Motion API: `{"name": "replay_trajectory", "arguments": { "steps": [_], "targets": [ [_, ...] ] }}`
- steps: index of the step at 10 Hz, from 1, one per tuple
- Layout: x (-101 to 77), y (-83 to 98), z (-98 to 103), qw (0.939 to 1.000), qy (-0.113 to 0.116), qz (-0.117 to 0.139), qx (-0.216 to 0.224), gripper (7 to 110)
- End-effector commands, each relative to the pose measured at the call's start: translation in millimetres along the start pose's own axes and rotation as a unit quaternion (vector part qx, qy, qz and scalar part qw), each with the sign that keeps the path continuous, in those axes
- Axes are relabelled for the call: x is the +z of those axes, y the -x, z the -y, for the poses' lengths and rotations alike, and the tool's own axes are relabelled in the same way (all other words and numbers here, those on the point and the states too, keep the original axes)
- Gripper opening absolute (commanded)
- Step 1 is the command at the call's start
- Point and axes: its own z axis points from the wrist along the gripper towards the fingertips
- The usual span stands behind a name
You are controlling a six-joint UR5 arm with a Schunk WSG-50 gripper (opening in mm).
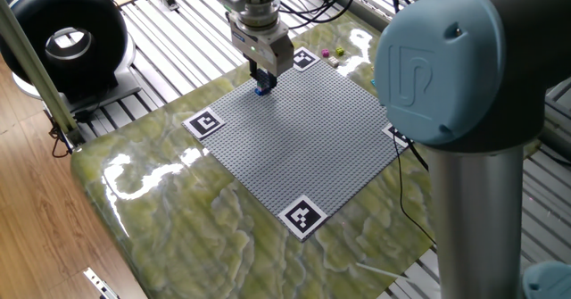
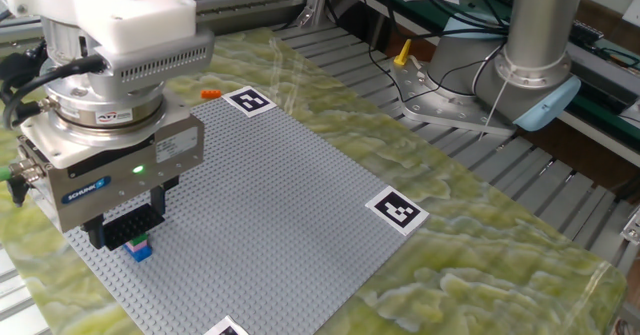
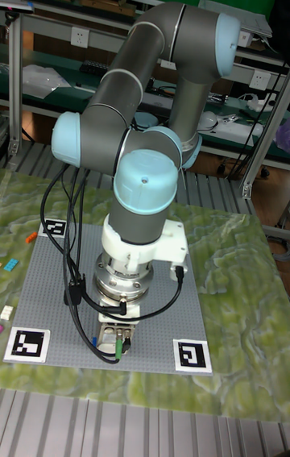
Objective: Stack small Lego blocks one on top of the other
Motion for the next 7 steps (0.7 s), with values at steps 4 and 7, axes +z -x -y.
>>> {"name": "replay_trajectory", "arguments": {
  "steps": [4, 7],
  "targets": [
    [0.0, 3.3, 0.5, 0.9999, -0.001, 0.002, 0.01, 7],
    [0.8, 2.1, 1.0, 0.9999, -0.002, -0.002, 0.011, 7]
  ]
}}
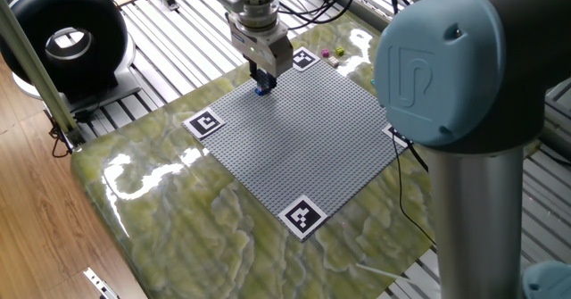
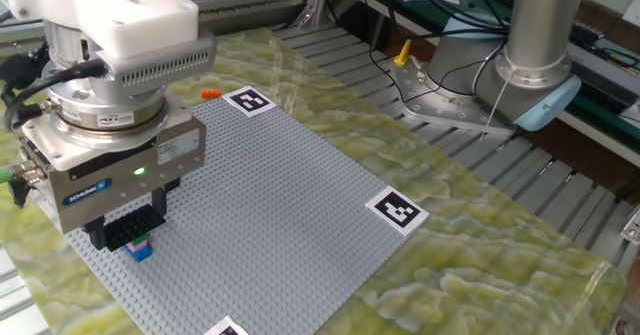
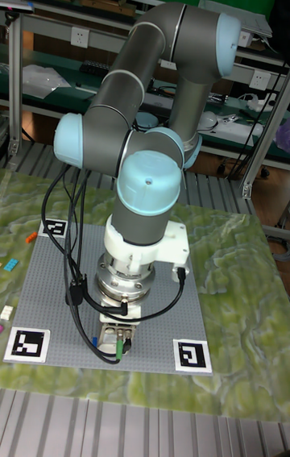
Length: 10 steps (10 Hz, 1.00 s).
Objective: Stack small Lego blocks one on top of the other
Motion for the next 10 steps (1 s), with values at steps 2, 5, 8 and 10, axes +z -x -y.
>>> {"name": "replay_trajectory", "arguments": {
  "steps": [2, 5, 8, 10],
  "targets": [
    [-0.3, 0.1, 1.1, 1.0, -0.001, 0.001, 0.005, 7],
    [0.5, 0.1, 1.1, 1.0, -0.001, -0.001, 0.004, 7],
    [1.0, -1.0, 0.6, 1.0, -0.001, -0.004, 0.006, 7],
    [1.8, -0.2, 0.7, 1.0, -0.001, -0.004, 0.009, 7]
  ]
}}
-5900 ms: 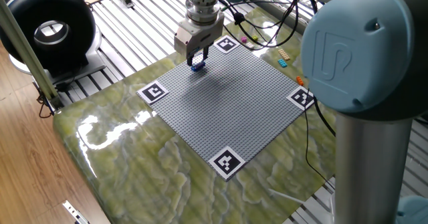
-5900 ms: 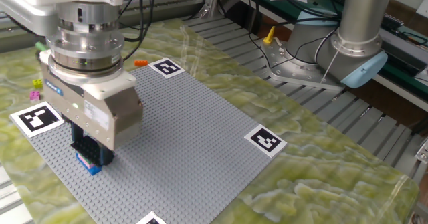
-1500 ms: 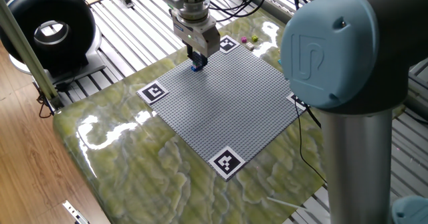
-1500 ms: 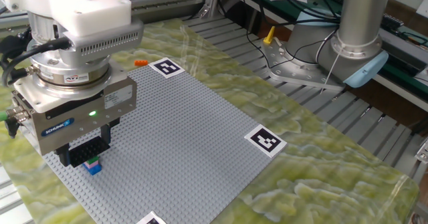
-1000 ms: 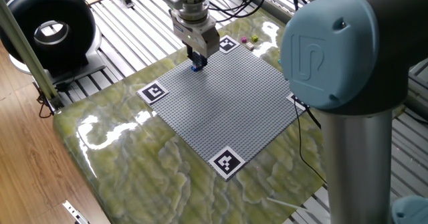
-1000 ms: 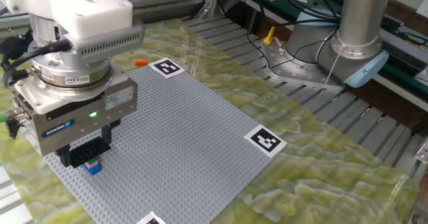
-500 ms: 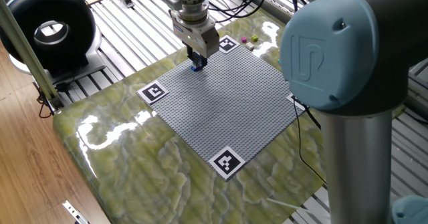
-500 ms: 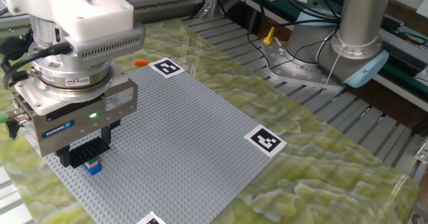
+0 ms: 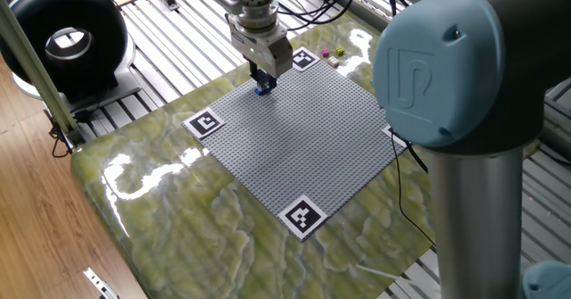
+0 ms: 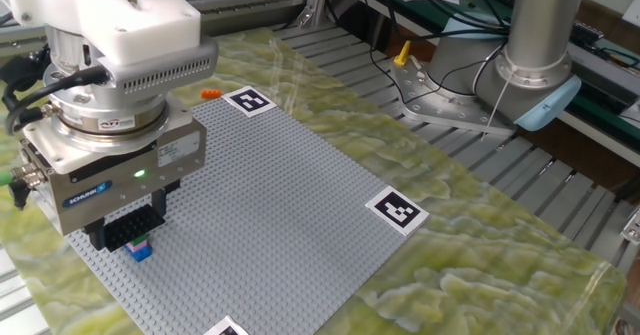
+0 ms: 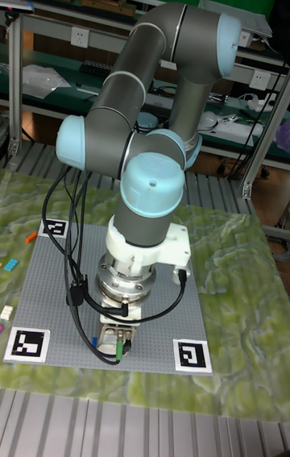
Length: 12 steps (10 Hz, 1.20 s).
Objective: Stack small Lego blocks one on top of the other
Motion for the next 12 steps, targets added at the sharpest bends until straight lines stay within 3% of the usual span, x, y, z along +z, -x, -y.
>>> {"name": "replay_trajectory", "arguments": {
  "steps": [1, 12],
  "targets": [
    [0.1, 2.1, 0.6, 1.0, 0.0, 0.005, 0.006, 7],
    [0.3, 1.8, 1.5, 1.0, 0.008, 0.004, 0.003, 7]
  ]
}}
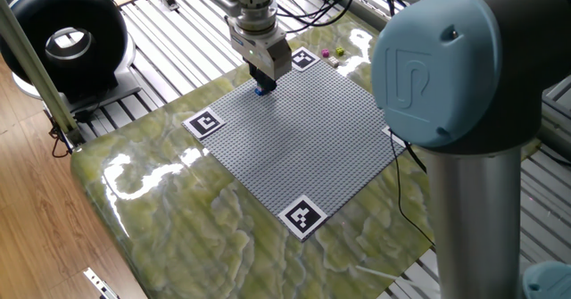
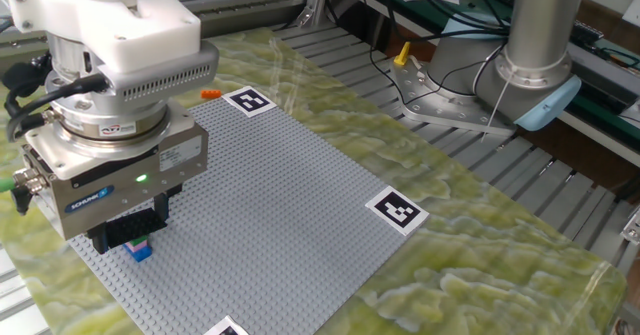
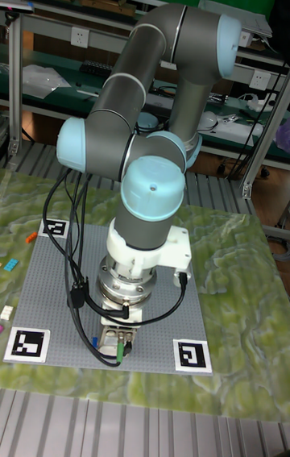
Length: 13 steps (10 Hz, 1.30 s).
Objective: Stack small Lego blocks one on top of the other
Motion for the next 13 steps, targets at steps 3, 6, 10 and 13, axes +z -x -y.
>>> {"name": "replay_trajectory", "arguments": {
  "steps": [3, 6, 10, 13],
  "targets": [
    [-2.2, 1.8, 6.0, 0.9999, 0.007, 0.006, -0.005, 7],
    [-2.9, 2.8, 5.6, 0.9997, 0.019, 0.01, -0.009, 7],
    [-1.6, -4.1, -4.1, 0.999, 0.045, -0.004, 0.0, 7],
    [-2.1, 1.7, -2.9, 0.9988, 0.048, 0.0, -0.001, 7]
  ]
}}
